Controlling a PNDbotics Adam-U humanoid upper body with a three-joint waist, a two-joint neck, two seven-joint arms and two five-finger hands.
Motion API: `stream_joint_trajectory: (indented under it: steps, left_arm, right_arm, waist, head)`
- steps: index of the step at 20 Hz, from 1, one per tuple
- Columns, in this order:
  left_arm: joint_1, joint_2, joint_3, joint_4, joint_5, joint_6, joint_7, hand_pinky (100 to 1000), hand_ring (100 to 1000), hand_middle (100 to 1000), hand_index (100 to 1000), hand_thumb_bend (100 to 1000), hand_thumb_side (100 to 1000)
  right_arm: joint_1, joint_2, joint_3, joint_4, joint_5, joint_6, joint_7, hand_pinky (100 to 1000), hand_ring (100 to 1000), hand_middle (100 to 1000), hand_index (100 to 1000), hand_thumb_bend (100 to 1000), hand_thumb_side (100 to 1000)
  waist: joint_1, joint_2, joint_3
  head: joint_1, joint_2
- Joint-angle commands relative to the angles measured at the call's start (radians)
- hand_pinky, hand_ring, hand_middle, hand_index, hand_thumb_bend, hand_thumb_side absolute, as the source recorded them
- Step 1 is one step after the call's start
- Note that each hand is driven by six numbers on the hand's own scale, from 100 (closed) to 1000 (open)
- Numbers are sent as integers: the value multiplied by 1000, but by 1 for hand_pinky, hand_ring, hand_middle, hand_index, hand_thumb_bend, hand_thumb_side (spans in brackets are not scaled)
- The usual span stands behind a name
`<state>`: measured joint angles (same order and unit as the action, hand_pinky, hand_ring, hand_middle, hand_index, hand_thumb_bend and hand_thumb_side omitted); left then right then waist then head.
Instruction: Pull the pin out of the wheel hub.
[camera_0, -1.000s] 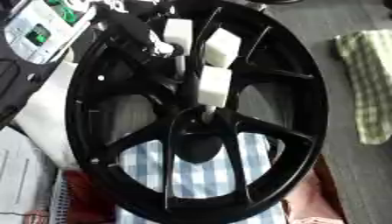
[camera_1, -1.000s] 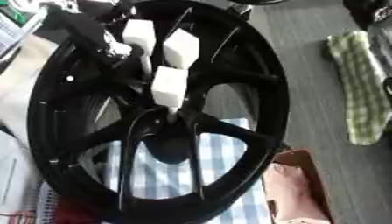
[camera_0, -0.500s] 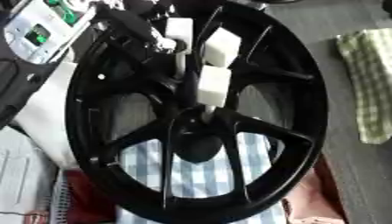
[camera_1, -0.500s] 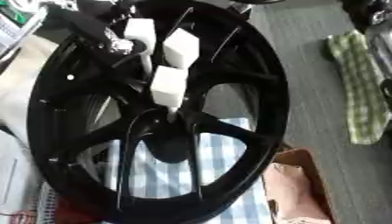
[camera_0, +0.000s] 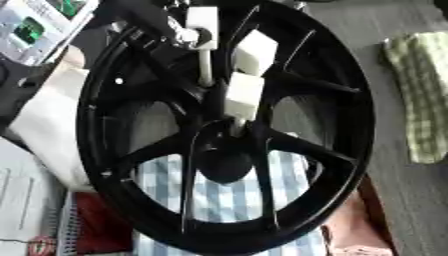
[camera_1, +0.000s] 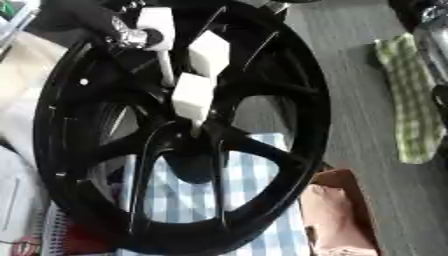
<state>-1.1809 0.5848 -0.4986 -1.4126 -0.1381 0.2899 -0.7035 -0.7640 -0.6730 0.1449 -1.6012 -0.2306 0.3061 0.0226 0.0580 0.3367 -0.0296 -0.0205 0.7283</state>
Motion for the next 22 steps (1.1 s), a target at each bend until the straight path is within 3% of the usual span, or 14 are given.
stream_joint_trajectory:
  steps: [1, 6, 11, 12, 22]
  left_arm:
    - [-27, 40, 28, -31, 10, -3, 27, 652, 557, 387, 446, 100, 356]
    - [-31, 71, 50, -56, 25, -8, 52, 641, 549, 381, 444, 100, 346]
    - [-3, 168, 153, -82, 72, -10, 118, 642, 551, 383, 452, 100, 352]
    - [11, 192, 173, -87, 81, -10, 133, 647, 552, 384, 454, 100, 350]
    - [252, 445, 381, -152, 169, -6, 285, 648, 554, 387, 464, 100, 355]
  right_arm:
    - [-12, -18, -11, -4, -2, -1, 2, 834, 721, 664, 706, 221, 562]
    - [-10, -19, -11, -3, -2, -1, 0, 834, 721, 664, 706, 222, 562]
    - [11, -36, -19, 2, -1, -3, -7, 833, 721, 663, 706, 223, 560]
    - [15, -39, -21, 2, -1, -4, -8, 833, 721, 663, 706, 252, 564]
    - [49, -75, -50, -7, -14, -15, -38, 832, 720, 663, 705, 229, 553]
  waist:
    - [-8, -35, 2]
    - [-12, -40, 6]
    - [-12, -53, 34]
    - [-11, -55, 39]
    - [-36, -61, 118]
  head:
    - [-3, 5]
    - [0, 13]
    - [-21, 34]
    - [-24, 37]
    - [-71, 42]
